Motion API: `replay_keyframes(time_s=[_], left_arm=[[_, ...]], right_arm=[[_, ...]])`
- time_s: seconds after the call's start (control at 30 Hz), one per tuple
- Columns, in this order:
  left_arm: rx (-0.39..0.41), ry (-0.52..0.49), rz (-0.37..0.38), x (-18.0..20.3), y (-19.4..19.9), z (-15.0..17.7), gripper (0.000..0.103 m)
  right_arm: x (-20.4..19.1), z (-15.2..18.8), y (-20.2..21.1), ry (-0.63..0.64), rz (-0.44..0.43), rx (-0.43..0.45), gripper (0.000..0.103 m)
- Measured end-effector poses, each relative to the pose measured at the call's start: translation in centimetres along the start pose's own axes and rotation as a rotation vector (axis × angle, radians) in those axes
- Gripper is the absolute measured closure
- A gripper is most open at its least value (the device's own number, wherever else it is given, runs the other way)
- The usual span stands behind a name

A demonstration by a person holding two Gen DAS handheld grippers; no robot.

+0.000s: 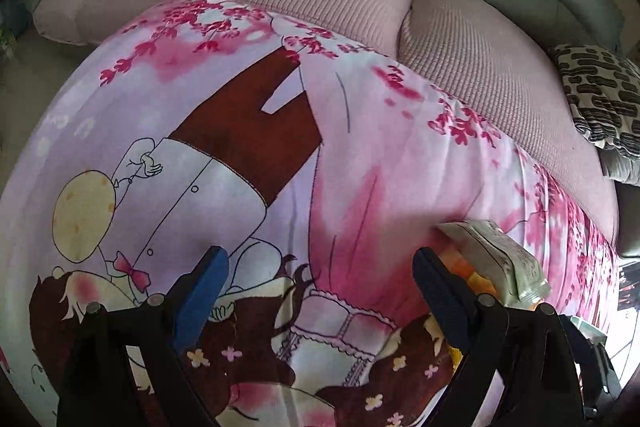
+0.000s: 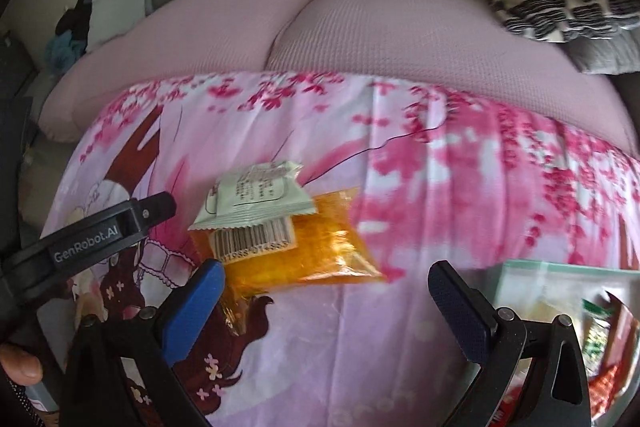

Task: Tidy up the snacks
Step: 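Grasp yellow bread packet with right tool while left tool reaches for white sachet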

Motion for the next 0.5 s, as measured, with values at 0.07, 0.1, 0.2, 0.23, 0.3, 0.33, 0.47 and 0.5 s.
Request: replay_keyframes(time_s=[0.07, 0.1, 0.2, 0.23, 0.3, 0.33, 0.47, 0.5], left_arm=[[0.000, 0.003, 0.000, -0.1, -0.1, -0.1, 0.010], [0.001, 0.004, -0.001, -0.1, -0.1, -0.1, 0.010], [0.004, 0.003, -0.006, -0.1, -0.2, -0.1, 0.010], [0.004, 0.001, -0.008, 0.0, -0.2, -0.1, 0.010], [0.005, -0.003, -0.013, 0.1, -0.2, 0.0, 0.010], [0.005, -0.004, -0.013, 0.0, -0.2, 0.0, 0.010], [0.003, -0.004, -0.006, 0.2, -0.3, -0.2, 0.010], [0.003, -0.003, -0.004, 0.2, -0.3, -0.2, 0.010]], right_arm=[[-0.4, -0.1, -0.8, 0.010, -0.013, -0.018, 0.000], [-0.6, -0.1, -1.1, 0.016, -0.011, -0.026, 0.000], [-1.0, -0.1, -2.1, 0.036, 0.000, -0.045, 0.000], [-1.1, -0.2, -2.4, 0.039, -0.001, -0.049, 0.000], [-1.0, -0.2, -3.0, 0.029, -0.012, -0.064, 0.000], [-1.1, -0.3, -3.3, 0.022, -0.019, -0.070, 0.000], [-0.8, -0.4, -3.8, -0.013, -0.041, -0.088, 0.000], [-0.7, -0.4, -3.7, -0.017, -0.044, -0.084, 0.001]])
Point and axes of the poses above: each gripper's, at about its wrist camera, not at the fingertips, and y roughly against the way its jaws point, x to its right, z to its underside, the point moved 6 cm from there along -y, roughly the way its jaws point, and after that the axes turned 1 degree about y, right-handed, at the moved point
